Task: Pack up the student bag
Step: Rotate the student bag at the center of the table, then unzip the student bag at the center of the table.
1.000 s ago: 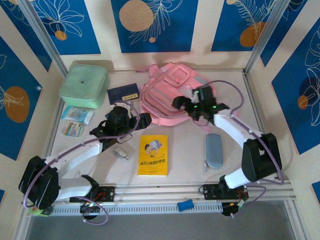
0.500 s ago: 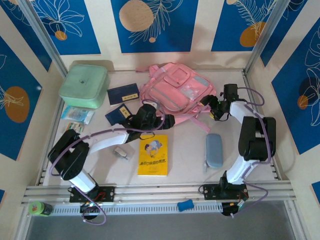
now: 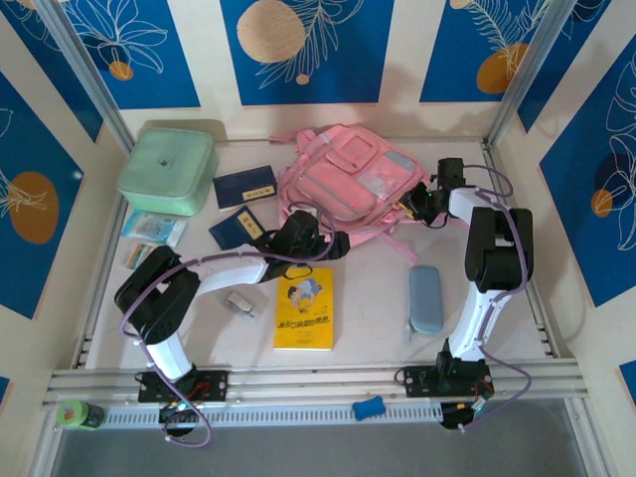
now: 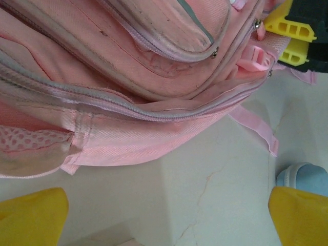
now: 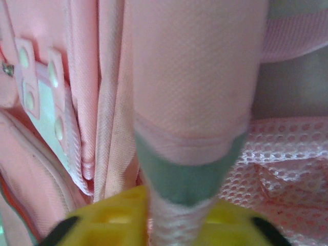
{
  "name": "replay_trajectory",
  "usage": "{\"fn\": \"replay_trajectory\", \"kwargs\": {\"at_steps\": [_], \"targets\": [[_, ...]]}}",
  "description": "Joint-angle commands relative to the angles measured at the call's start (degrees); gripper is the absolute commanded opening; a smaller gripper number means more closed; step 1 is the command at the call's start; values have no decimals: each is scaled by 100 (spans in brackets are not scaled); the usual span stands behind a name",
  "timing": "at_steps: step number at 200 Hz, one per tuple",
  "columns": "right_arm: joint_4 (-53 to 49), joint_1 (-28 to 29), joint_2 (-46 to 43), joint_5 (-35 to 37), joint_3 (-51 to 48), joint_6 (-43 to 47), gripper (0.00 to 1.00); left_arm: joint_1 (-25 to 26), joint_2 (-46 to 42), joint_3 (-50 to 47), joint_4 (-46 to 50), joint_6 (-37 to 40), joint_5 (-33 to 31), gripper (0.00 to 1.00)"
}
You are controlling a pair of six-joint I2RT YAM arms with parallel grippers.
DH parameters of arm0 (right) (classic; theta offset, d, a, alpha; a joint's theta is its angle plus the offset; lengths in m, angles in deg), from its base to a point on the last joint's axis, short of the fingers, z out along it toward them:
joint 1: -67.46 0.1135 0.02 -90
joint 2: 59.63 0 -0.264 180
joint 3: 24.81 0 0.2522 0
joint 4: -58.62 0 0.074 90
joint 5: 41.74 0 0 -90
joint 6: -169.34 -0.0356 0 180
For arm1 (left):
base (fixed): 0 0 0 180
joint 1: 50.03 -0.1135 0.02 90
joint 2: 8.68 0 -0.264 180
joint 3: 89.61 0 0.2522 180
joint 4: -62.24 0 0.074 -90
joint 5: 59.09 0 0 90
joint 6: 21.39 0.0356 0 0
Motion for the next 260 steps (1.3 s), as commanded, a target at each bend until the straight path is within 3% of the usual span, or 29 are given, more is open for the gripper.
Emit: {"fn": "replay_trajectory", "kwargs": {"at_steps": [1,9,47,101,133,169,189,211,260], "targets": [[174,-67,-322,-302,-35,-19,6,10,237,228,-186,-41,-159,99],[245,-123,-461,-336,-162,-28,0,2,299,266,-247,-113,-239,99],[374,-410,-1261,-564,-884,-116,0,-31,946,946,-480,53,-364,99],[393,-254,-2892,-723,-2109,-566,0,-510,1511,2193,-98,864,-110,99],[514,163,-3526,-282,-2418,-1446,0,-912,1123,2049,-238,1202,400,100],[442,412,-3832,401,-2450,-2060,0,-856,-167,860,-219,1505,217,99],[285,574,-3911,664,-2424,-2201,0,-574,-851,428,195,1528,-155,99],[55,764,-3950,853,-2340,-2252,0,68,-1190,149,337,1384,-499,97],[41,915,-3871,771,-2186,-2261,0,1255,-533,789,487,1413,-622,91]]}}
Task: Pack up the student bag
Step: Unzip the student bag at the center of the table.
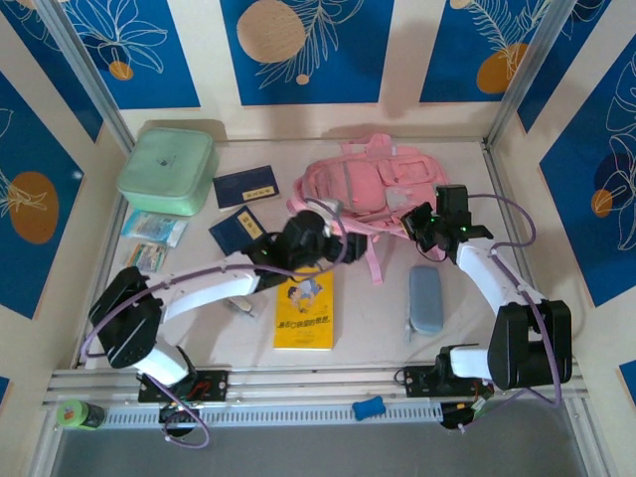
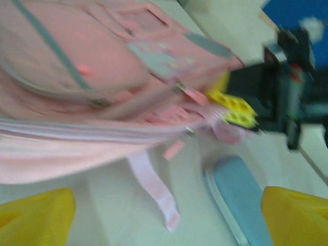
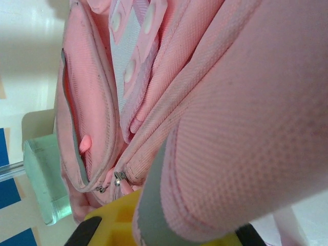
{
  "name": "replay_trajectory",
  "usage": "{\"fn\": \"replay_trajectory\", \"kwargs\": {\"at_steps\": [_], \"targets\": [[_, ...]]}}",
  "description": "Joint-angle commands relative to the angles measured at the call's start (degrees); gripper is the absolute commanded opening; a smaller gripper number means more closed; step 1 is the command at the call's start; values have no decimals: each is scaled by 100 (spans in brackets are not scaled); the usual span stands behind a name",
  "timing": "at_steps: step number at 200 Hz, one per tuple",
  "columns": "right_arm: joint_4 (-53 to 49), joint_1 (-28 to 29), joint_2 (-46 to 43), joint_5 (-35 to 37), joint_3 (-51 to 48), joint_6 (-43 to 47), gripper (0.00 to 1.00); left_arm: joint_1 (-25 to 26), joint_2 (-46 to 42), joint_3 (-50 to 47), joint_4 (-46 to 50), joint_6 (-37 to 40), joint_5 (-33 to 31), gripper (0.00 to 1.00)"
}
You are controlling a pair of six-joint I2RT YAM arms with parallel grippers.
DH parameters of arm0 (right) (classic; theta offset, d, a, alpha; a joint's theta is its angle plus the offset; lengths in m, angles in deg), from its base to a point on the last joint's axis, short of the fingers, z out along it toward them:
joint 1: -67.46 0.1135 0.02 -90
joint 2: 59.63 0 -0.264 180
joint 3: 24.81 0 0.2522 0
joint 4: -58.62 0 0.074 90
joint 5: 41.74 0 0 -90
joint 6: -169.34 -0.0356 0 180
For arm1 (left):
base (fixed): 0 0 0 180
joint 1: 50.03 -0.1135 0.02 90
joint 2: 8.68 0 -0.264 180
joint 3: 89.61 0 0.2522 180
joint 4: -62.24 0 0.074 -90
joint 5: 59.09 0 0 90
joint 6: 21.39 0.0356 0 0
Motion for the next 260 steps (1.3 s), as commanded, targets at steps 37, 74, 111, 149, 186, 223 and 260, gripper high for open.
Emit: {"fn": "replay_trajectory", "kwargs": {"at_steps": [37,74,111,149,186,223,260], "targets": [[13,109,-52,-389,358,-34,0,398,1074,913,449,36,300,82],[194,92,-46,-509,267,-32,0,319,1694,1839,1514,365,281,79],[297,55,-34,-605,178,-147,0,205,2034,2202,1951,2,-18,76],[360,91,-17,-611,152,-201,0,37,2390,2421,1533,-105,721,68],[387,106,18,-668,145,-212,0,-33,2546,2613,1164,119,858,61],[403,100,29,-665,113,-177,0,-103,2596,2674,881,266,891,57],[425,100,71,-684,104,-185,0,-186,2645,2735,841,385,750,52]]}}
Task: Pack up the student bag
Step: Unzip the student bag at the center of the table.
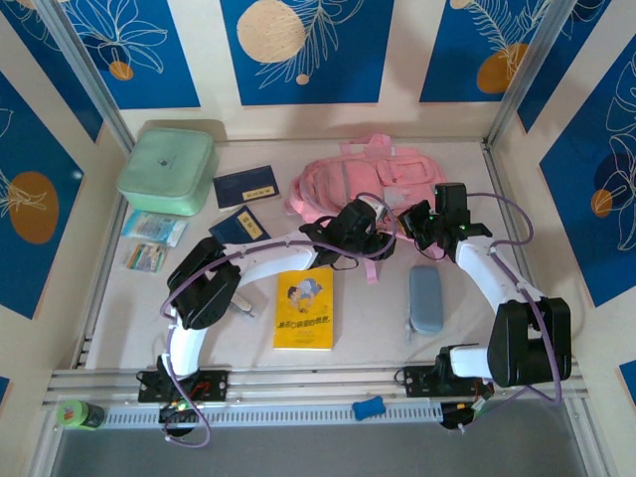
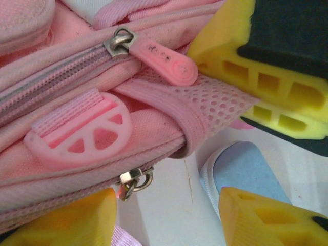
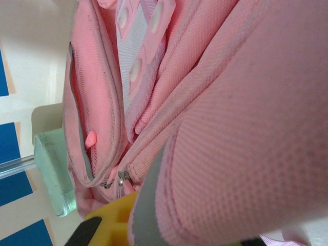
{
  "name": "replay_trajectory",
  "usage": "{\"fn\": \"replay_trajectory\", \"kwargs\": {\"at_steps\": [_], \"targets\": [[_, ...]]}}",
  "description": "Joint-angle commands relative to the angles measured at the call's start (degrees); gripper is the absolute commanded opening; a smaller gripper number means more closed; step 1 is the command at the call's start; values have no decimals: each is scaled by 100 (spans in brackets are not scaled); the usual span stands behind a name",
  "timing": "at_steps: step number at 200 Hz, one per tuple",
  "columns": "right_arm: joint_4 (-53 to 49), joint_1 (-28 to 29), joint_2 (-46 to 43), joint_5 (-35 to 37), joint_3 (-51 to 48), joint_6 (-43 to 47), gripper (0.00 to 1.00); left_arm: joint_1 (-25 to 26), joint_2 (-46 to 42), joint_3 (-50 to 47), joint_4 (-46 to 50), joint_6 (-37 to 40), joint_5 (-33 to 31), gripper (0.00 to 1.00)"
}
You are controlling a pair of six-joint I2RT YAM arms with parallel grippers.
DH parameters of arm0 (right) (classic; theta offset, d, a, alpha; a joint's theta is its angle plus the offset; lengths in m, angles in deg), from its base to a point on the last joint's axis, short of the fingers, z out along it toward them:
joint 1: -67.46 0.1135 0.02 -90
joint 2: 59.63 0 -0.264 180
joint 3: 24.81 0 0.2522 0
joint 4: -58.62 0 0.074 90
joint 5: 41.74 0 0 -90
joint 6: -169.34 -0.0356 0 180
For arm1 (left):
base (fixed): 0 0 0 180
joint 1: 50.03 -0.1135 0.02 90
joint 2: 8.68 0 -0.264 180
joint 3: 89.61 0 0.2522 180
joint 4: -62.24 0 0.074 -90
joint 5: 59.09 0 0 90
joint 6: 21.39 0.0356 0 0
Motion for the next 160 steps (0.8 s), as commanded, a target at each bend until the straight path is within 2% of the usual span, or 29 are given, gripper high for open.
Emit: {"fn": "replay_trajectory", "kwargs": {"at_steps": [1,69,125,141,160], "targets": [[351,67,-17,-461,12,-32,0,-116,125,246,-206,210,-26,52],[415,106,2,-456,-37,-35,0,-233,270,390,-285,134,-255,38],[374,98,27,-454,-52,41,0,-233,217,331,-339,200,-383,17],[348,85,-3,-454,-50,85,0,-249,133,295,-252,248,-491,15],[349,9,-68,-515,-53,166,0,-282,-30,195,-24,254,-724,6]]}}
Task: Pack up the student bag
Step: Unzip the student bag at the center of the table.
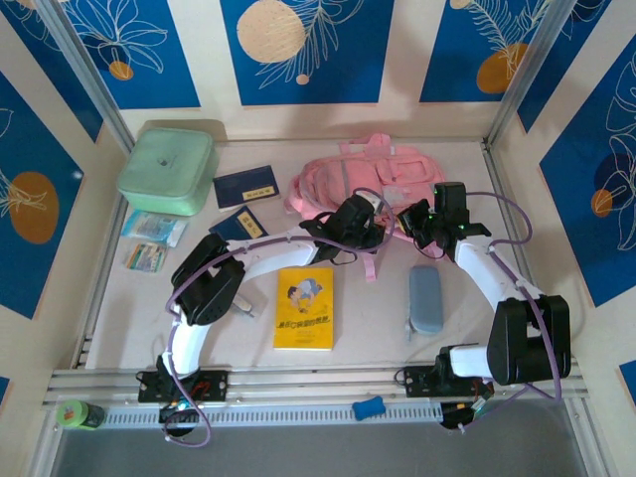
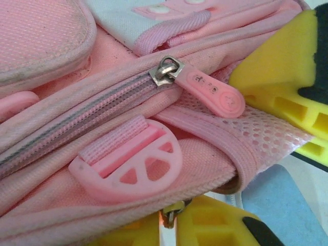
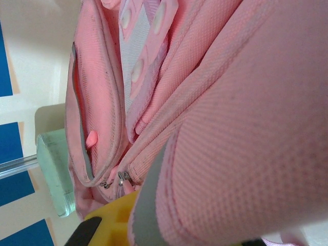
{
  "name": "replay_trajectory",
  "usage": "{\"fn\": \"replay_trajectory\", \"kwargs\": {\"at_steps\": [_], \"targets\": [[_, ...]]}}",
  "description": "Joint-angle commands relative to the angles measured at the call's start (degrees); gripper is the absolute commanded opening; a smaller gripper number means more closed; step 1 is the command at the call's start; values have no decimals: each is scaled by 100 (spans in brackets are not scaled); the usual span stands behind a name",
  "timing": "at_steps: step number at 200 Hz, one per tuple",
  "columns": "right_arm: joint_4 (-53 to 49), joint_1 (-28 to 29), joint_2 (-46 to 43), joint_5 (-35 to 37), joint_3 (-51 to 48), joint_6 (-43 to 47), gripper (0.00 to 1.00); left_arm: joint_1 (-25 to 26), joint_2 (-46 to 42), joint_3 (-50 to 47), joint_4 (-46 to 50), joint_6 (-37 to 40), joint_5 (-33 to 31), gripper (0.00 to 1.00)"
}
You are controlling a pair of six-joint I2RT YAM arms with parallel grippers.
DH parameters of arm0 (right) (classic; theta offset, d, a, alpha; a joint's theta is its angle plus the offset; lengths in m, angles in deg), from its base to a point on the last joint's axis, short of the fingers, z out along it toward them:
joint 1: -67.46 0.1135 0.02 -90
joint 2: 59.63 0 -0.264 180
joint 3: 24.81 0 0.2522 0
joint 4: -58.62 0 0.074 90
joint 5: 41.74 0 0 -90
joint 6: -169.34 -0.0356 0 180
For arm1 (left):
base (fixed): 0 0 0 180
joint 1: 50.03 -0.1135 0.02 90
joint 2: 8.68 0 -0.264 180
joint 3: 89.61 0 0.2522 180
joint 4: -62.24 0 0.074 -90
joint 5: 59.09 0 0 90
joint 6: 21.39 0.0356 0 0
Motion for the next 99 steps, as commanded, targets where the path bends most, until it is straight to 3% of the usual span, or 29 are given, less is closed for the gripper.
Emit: {"fn": "replay_trajectory", "kwargs": {"at_steps": [1,38,67,99], "targets": [[193,-4,-119,-520,-40,161,0,-111,-250,24,54,131,-430,6],[139,-313,-87,-856,182,466,0,-233,-718,-540,268,285,-521,0],[-111,-637,112,-1138,570,796,0,-360,-1075,-902,753,494,-735,0],[-129,-949,664,-1609,1040,1090,0,-395,-1360,-1132,1027,764,-559,0]]}}
